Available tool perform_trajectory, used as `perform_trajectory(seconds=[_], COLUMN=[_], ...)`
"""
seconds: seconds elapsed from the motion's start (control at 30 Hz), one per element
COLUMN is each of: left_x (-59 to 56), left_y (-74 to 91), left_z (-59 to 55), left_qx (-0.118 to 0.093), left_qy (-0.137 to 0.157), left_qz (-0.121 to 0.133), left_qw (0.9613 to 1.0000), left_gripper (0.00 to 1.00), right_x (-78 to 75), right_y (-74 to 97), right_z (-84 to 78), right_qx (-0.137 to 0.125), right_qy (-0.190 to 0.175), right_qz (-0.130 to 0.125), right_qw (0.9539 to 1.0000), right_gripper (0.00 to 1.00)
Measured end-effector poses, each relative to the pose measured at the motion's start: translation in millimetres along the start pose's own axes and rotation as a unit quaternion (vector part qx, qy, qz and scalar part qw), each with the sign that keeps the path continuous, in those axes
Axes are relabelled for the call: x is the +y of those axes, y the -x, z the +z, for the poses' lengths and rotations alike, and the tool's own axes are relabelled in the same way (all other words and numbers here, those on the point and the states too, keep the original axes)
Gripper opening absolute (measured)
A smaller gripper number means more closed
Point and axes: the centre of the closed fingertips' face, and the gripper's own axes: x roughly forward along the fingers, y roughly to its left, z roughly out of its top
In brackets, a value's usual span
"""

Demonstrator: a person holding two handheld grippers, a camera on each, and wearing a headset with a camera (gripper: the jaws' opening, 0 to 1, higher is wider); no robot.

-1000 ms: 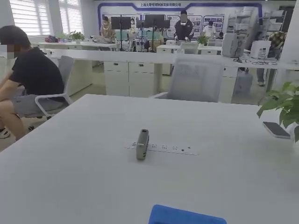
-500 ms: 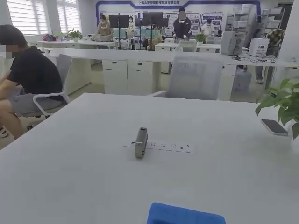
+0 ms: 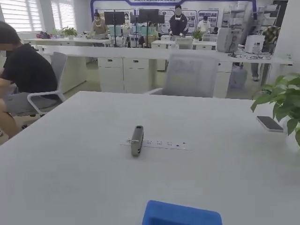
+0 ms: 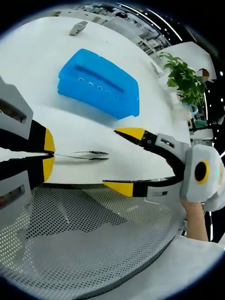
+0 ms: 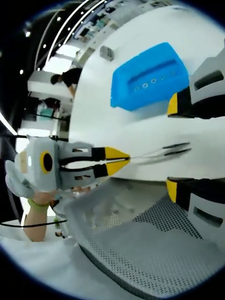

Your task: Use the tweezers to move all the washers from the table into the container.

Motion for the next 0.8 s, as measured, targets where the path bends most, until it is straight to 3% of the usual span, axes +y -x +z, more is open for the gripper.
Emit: perform_trajectory(seconds=[0.2,0.43,0.6,0.8], left_x=[1.8,1.6,2.4,2.0], left_y=[-8.4,-15.5,-16.9,-15.5], left_z=[-7.6,-15.0,-19.1,-19.7], left_qx=[0.045,0.088,0.105,0.095], left_qy=[-0.001,-0.014,-0.010,0.016], left_qz=[-0.006,-0.014,-0.016,-0.014], left_qw=[0.9990,0.9959,0.9943,0.9952], left_gripper=[0.00,0.00,0.00,0.00], right_x=[-10.2,-16.2,-18.7,-20.0], right_y=[23.9,38.2,50.0,60.5], right_z=[-4.7,-8.9,-4.8,-5.1], right_qx=[-0.015,-0.026,-0.034,-0.044], right_qy=[-0.039,-0.077,-0.089,-0.103], right_qz=[-0.031,-0.050,-0.073,-0.088], right_qw=[0.9986,0.9954,0.9928,0.9899], right_gripper=[0.55,0.61,0.63,0.64])
